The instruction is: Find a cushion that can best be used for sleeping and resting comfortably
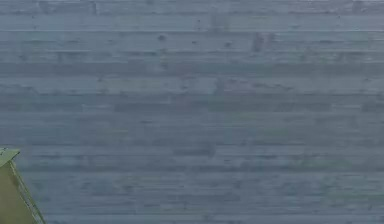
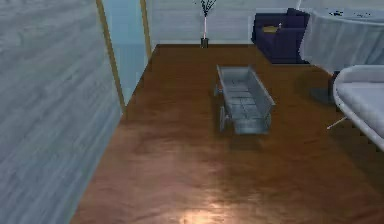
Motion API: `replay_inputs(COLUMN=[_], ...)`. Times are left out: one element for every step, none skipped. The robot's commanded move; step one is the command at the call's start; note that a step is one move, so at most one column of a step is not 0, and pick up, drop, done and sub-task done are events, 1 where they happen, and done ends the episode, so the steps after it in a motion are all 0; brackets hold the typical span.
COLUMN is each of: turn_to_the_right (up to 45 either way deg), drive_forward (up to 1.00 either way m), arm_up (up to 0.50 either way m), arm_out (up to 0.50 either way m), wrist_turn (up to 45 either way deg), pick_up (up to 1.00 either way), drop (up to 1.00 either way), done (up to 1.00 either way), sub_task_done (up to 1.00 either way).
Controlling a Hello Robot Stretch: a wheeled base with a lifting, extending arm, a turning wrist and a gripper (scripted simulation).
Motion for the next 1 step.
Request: replay_inputs(turn_to_the_right=[45.0], drive_forward=[0.00], arm_up=[0.00], arm_out=[0.00], wrist_turn=[0.0], pick_up=[0.00], drop=[0.00], done=[0.00], sub_task_done=[0.00])
